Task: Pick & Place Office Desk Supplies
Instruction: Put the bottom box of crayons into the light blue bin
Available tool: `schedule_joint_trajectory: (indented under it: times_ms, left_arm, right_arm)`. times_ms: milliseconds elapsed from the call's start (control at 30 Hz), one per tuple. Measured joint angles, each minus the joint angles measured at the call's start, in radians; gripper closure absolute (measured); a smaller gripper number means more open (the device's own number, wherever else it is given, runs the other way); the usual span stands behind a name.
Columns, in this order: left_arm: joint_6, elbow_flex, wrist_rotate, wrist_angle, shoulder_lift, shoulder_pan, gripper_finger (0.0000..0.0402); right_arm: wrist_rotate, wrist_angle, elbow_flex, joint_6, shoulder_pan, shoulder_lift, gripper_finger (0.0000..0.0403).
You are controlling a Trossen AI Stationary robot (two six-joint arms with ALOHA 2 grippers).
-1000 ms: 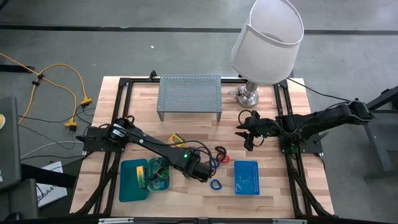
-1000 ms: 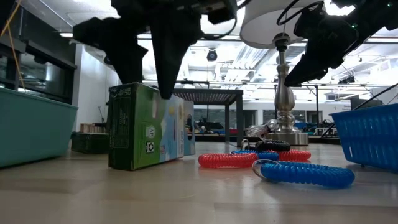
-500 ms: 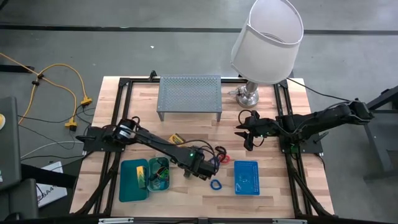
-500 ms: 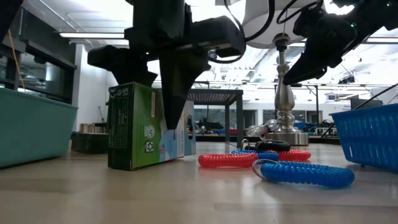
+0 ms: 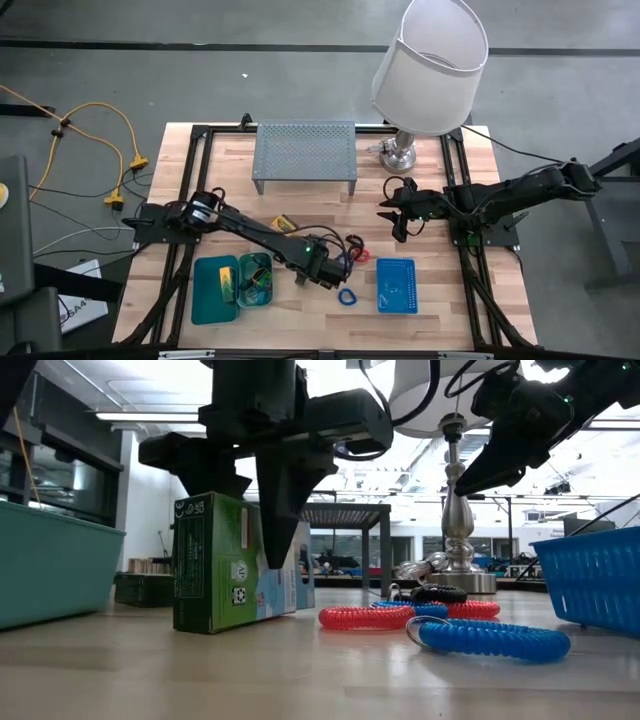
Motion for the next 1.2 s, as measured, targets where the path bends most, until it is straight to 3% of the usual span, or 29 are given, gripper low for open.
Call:
schedule_joint_trajectory:
  times_ms: [233,500,833,1200]
  left_arm:
    - [-0.002,0.0,0.0,0.0,0.0,-0.001,0.0231]
    - [-0.002,0.001,0.0,0.0,0.0,-0.001,0.0297]
    - [0.008,0.0,-0.006,-0.027,-0.01,-0.005,0.0289]
    - [-0.119,0.0,-0.126,-0.227,-0.251,-0.073,0.0292]
  right_arm:
    - [0.0,0.0,0.0,0.0,0.0,0.0,0.0279]
    - [0.0,0.0,0.0,0.0,0.0,0.0,0.0279]
    - [0.0,-0.001,0.0,0.0,0.0,0.0,0.0279]
    - [0.0,-0.001,0.001,0.0,0.0,0.0,0.0279]
